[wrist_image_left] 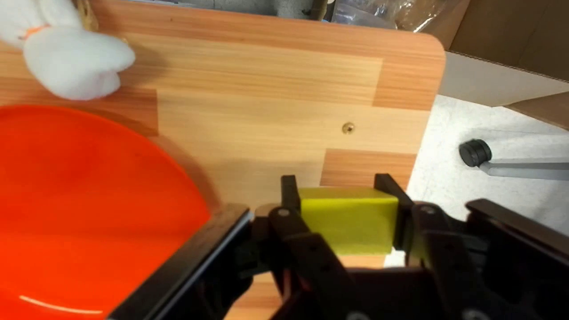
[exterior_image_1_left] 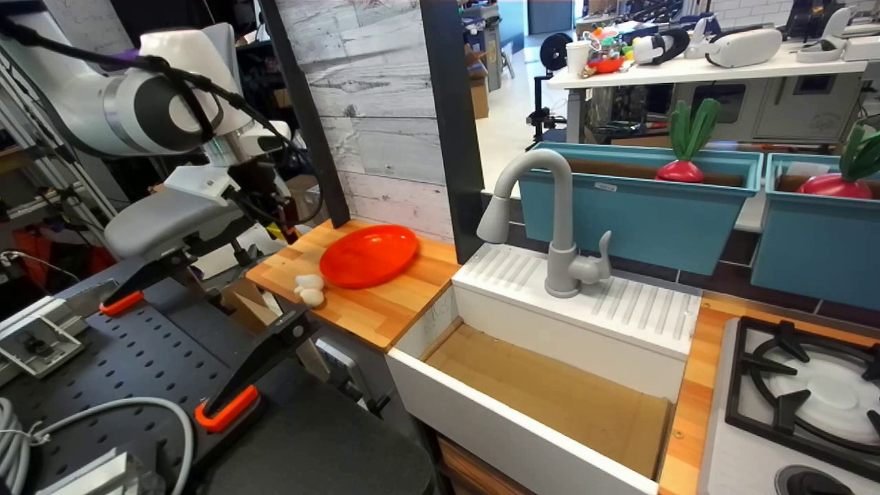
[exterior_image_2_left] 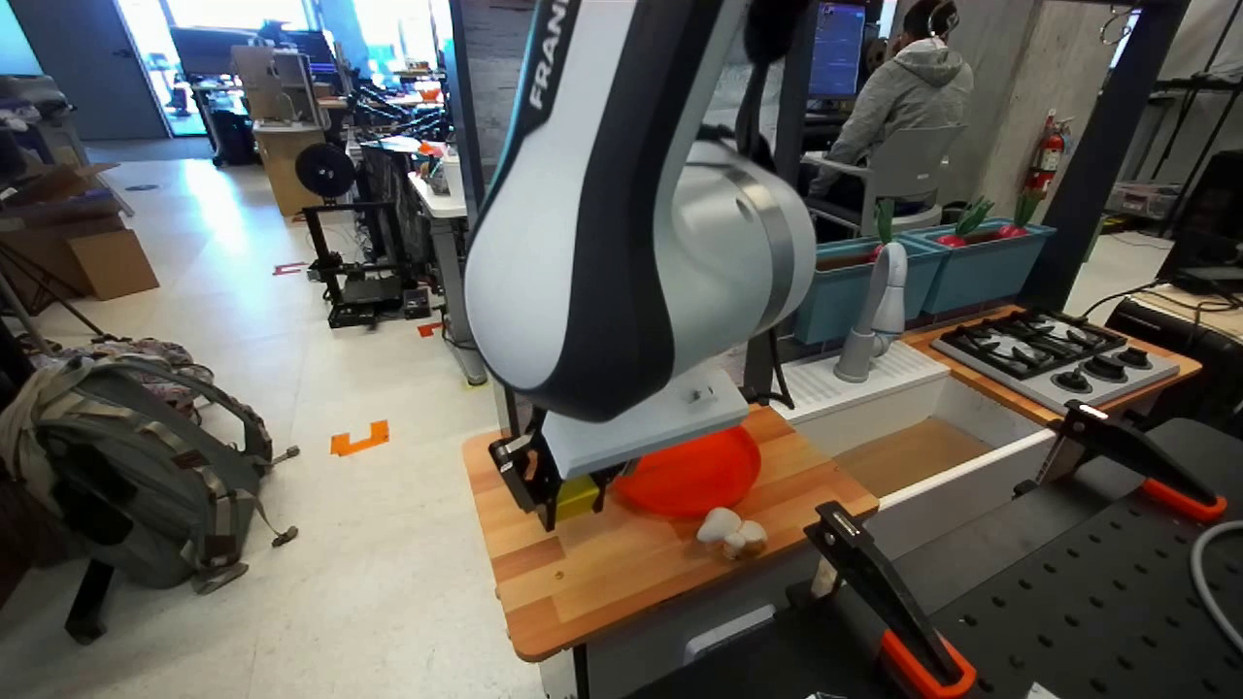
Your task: Move the yellow block to the right
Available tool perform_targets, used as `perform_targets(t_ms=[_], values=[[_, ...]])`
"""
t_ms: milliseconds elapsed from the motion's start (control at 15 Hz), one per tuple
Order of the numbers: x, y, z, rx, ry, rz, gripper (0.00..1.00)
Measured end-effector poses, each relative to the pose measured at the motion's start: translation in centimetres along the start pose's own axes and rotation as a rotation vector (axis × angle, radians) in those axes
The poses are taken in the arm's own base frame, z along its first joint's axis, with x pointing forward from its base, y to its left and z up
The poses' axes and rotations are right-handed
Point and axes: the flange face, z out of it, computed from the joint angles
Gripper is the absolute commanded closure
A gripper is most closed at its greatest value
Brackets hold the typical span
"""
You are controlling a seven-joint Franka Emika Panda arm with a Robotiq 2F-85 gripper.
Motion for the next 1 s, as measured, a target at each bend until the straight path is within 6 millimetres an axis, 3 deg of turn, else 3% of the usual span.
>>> perform_targets(t_ms=[200, 533, 733, 1000], values=[[0.5, 1.7, -4.0, -0.020, 0.009, -0.003, 0.80], [0.3, 8.3, -9.5, -0.067, 0.037, 0.084, 0.80], [-0.7, 13.2, -10.8, -0.086, 0.037, 0.160, 0.80], [-2.5, 19.5, -10.7, -0.102, 0.024, 0.249, 0.80]])
